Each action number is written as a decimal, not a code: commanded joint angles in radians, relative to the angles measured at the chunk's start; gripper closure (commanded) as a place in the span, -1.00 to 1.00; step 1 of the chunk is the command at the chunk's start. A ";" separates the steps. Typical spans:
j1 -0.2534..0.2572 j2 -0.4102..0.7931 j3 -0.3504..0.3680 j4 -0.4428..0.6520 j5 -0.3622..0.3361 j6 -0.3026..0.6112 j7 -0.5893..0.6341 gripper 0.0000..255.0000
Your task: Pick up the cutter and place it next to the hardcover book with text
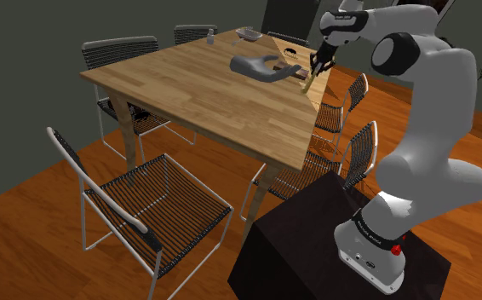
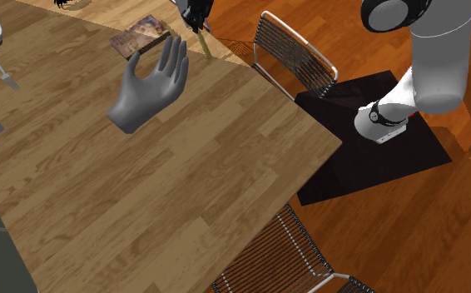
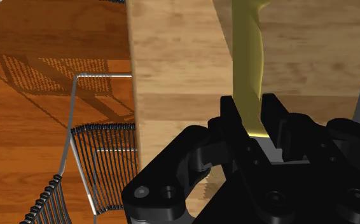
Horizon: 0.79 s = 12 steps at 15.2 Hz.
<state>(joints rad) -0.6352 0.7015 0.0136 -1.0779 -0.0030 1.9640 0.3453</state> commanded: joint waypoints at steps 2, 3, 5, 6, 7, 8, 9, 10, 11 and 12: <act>-0.037 0.142 -0.003 0.239 0.009 -0.098 -0.043 1.00; -0.037 0.138 -0.003 0.220 0.009 -0.082 -0.043 1.00; -0.037 0.132 -0.003 0.182 0.009 -0.050 -0.043 1.00; -0.037 0.131 -0.003 0.167 0.009 -0.036 -0.043 1.00; -0.037 0.130 -0.003 0.151 0.009 -0.022 -0.044 1.00; -0.037 0.129 -0.003 0.137 0.009 -0.008 -0.044 1.00; -0.037 0.129 -0.003 0.123 0.009 0.006 -0.044 1.00; -0.037 0.129 -0.003 0.110 0.009 0.019 -0.044 1.00; -0.037 0.130 -0.003 0.098 0.009 0.032 -0.044 1.00; -0.037 0.131 -0.003 0.086 0.009 0.044 -0.044 1.00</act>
<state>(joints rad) -0.6725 0.8329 0.0105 -0.9720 0.0057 1.9915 0.3016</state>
